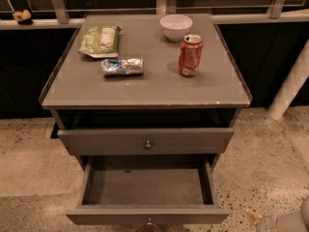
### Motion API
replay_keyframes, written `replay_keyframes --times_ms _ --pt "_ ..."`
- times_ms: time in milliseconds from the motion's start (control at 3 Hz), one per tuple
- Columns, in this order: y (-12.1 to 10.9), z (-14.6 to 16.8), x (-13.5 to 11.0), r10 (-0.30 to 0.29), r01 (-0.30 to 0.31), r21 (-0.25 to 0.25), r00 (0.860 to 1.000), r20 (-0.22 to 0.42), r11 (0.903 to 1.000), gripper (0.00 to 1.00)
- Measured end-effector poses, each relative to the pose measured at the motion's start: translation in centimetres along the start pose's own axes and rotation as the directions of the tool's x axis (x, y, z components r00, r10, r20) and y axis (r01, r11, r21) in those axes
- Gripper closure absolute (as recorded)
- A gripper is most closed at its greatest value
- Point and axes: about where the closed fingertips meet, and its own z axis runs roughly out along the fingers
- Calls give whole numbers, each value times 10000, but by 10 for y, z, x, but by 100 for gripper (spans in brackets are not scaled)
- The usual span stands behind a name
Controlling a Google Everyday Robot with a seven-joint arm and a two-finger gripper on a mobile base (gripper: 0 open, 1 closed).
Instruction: Close middle drawer
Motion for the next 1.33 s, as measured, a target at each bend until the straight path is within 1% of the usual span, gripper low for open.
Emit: replay_keyframes --times_ms 333,667,1000,1333 --pt "4 51 1 134 -130 -417 9999 108 9990 0" --pt "4 51 1 134 -130 -417 9999 108 9990 0" --pt "7 58 5 390 -399 -378 9989 -255 9985 0" --pt "15 86 11 363 -376 -917 9992 -165 9951 0"
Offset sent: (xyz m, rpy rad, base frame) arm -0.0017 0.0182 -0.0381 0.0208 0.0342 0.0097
